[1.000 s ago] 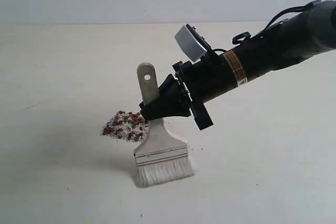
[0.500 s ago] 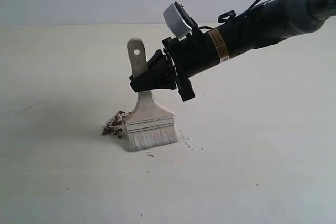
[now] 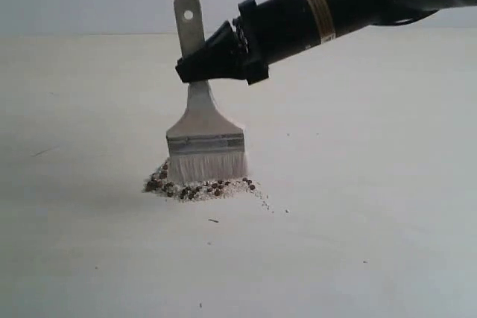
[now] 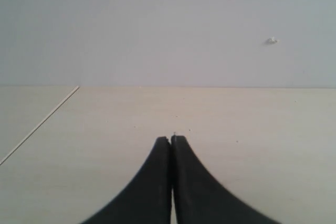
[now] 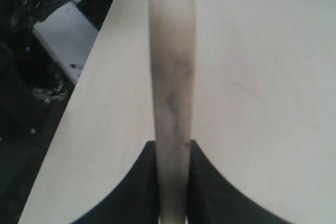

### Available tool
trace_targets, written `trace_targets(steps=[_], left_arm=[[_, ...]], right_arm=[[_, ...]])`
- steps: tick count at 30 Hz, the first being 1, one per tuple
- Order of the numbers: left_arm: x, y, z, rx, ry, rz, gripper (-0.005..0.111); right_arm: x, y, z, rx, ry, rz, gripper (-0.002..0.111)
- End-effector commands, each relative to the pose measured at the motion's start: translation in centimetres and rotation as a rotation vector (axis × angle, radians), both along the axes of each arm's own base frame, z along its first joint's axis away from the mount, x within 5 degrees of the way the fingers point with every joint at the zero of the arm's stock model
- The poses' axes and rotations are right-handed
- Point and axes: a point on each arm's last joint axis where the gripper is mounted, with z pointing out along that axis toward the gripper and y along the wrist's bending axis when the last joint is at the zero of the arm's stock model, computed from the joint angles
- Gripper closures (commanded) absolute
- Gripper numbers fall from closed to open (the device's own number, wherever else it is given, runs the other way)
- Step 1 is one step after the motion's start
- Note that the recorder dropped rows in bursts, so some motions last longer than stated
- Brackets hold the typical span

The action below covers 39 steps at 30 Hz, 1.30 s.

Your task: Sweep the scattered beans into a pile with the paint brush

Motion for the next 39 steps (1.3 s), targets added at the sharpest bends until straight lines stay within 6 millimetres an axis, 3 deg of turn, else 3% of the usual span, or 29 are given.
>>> trace_targets(steps=[1,7,14,19,23,28,31,39], left_arm=[[0.0,0.0,0.1,-0.013,-0.007,-0.005,0.107],[0.0,0.0,0.1,-0.013,-0.007,-0.005,0.107],[0.0,0.0,0.1,-0.013,-0.007,-0.005,0.107],[0.0,0.0,0.1,-0.013,-0.007,-0.005,0.107],[0.0,0.0,0.1,-0.013,-0.007,-0.005,0.107],[0.0,0.0,0.1,-0.013,-0.007,-0.005,0.107],[0.0,0.0,0.1,-0.013,-0.007,-0.005,0.107],[0.0,0.0,0.1,-0.013,-0.007,-0.005,0.107]], right_arm=[[-0.8,0.6,3.7,-0.072,-0.059,-0.336,0.108],[-3.4,0.1,5.2,-0.168,-0.188,-0.996,0.108],[-9.4,-1.1,2.5,-0.368,-0.318,-1.501,0.108],[-13.4,0.7,0.2,-0.410,-0.327,-1.524,0.108],[-14.7,1.7,-1.9,-0.450,-0.392,-1.611,0.108],[-14.7,3.1,-5.5,-0.462,-0.336,-1.637,0.108],[-14.3,4.3,-6.6,-0.476,-0.304,-1.604,0.108],[-13.3,7.7,-7.1,-0.424,-0.218,-1.528,0.108]])
